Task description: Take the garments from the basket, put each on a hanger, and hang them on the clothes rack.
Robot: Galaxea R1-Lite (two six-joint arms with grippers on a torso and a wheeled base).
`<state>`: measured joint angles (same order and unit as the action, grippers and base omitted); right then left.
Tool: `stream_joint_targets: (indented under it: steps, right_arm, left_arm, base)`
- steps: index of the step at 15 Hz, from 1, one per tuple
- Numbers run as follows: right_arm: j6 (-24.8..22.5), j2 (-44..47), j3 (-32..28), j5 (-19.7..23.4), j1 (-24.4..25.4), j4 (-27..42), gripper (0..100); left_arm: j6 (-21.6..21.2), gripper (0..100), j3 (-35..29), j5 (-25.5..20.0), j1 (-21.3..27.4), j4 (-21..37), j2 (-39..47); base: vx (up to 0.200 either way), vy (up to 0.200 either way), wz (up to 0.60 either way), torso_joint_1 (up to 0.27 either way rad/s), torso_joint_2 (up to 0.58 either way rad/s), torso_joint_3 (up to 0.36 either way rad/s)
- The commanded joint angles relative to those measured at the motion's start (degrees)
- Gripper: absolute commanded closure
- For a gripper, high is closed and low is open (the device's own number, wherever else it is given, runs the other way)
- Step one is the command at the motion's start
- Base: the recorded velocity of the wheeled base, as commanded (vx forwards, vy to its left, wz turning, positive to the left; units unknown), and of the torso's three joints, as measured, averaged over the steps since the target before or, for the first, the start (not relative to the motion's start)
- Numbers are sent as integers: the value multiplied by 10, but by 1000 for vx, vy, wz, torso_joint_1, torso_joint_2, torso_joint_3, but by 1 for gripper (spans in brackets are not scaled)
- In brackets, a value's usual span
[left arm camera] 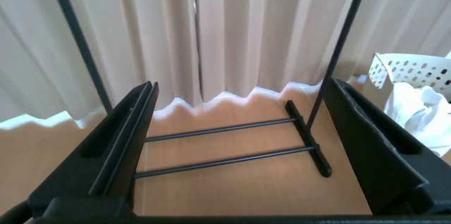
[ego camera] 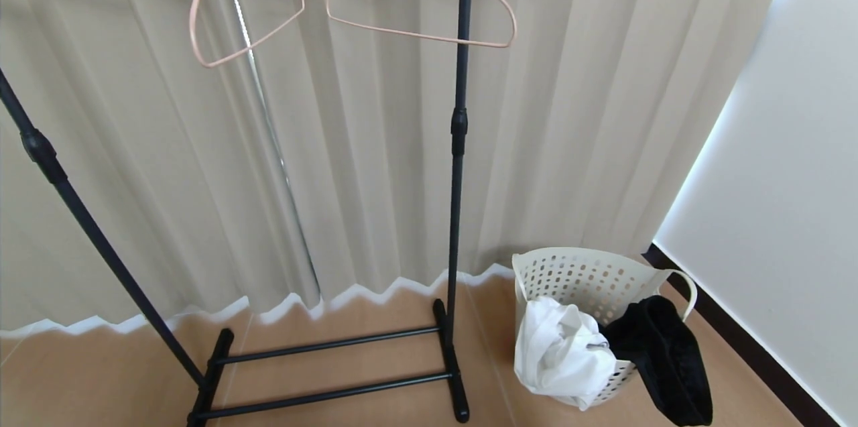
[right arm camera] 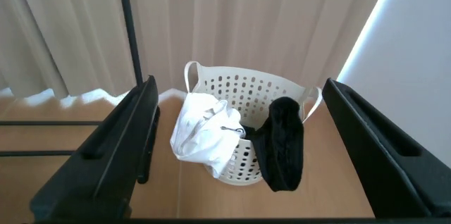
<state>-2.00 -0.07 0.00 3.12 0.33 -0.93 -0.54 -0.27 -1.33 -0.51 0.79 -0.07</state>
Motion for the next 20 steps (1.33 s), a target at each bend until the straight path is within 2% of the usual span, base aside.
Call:
stream_joint_targets:
  steps: [1,5,6,20]
  right_arm:
    - [0,1,0,0,0,0,0]
    - [0,1,0,0,0,0,0]
    - [0,1,0,0,0,0,0]
    - [0,1,0,0,0,0,0]
  left_arm:
    - [0,0,0,0,0,0,1]
    - [0,0,0,0,0,0,1]
    - [1,0,0,0,0,0,1]
    - [3,0,0,0,0,0,1]
  base:
    - [0,-200,0,-2,-7,2]
    - [0,-200,-450,4,1,4]
    - [0,0,-600,7,2,2]
    - [0,0,0,0,0,0]
